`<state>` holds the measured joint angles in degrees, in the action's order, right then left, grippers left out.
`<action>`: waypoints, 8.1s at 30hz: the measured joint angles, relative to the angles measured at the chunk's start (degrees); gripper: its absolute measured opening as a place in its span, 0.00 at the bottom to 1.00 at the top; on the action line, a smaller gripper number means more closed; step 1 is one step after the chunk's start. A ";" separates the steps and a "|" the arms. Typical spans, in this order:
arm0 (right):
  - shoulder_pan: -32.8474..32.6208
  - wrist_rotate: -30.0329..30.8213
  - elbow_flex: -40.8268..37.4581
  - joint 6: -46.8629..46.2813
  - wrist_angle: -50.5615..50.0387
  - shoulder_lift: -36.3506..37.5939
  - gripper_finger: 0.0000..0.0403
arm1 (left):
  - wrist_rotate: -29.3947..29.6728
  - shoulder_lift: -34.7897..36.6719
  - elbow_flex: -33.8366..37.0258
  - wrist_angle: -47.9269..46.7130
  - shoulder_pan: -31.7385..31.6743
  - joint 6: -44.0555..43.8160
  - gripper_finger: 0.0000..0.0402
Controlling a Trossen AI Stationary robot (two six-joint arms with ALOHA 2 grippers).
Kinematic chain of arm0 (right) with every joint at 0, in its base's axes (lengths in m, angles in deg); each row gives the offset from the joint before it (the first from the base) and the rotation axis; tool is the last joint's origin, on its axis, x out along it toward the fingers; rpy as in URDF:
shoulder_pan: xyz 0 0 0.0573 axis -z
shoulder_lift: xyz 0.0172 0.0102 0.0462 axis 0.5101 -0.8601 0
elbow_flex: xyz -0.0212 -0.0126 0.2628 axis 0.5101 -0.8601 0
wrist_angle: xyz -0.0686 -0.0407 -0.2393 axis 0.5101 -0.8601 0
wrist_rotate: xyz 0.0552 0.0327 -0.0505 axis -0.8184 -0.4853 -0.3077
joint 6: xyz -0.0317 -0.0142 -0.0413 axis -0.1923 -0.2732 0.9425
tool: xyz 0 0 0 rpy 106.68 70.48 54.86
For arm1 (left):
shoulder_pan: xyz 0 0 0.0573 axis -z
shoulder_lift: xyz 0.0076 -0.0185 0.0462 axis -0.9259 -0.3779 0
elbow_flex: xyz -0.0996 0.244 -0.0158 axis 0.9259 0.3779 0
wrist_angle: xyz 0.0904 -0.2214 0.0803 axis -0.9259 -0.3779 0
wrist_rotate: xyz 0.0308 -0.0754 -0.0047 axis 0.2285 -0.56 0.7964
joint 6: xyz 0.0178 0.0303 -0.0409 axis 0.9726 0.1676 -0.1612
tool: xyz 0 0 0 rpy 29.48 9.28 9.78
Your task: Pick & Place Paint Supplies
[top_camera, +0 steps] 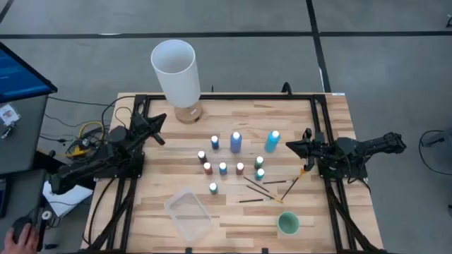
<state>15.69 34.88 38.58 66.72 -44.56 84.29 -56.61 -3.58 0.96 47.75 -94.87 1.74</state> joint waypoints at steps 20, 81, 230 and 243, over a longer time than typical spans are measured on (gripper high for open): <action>0.00 -0.01 0.00 0.01 0.00 0.00 0.02 | -0.01 0.00 0.00 0.74 0.01 0.02 0.02; 0.01 0.00 0.00 0.00 -0.02 0.00 0.02 | -3.48 -1.71 -1.43 7.81 0.00 -4.57 0.02; 0.01 0.01 0.00 0.00 -0.46 0.00 0.02 | -20.91 -42.22 -33.88 -27.03 38.55 -13.96 0.19; 0.01 0.00 0.00 0.00 -0.59 0.00 0.02 | -8.12 -45.37 -33.88 -26.73 57.80 -29.99 0.19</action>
<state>15.70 34.88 38.58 66.72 -45.15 84.29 -64.72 -48.94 -32.92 21.02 -37.07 -28.26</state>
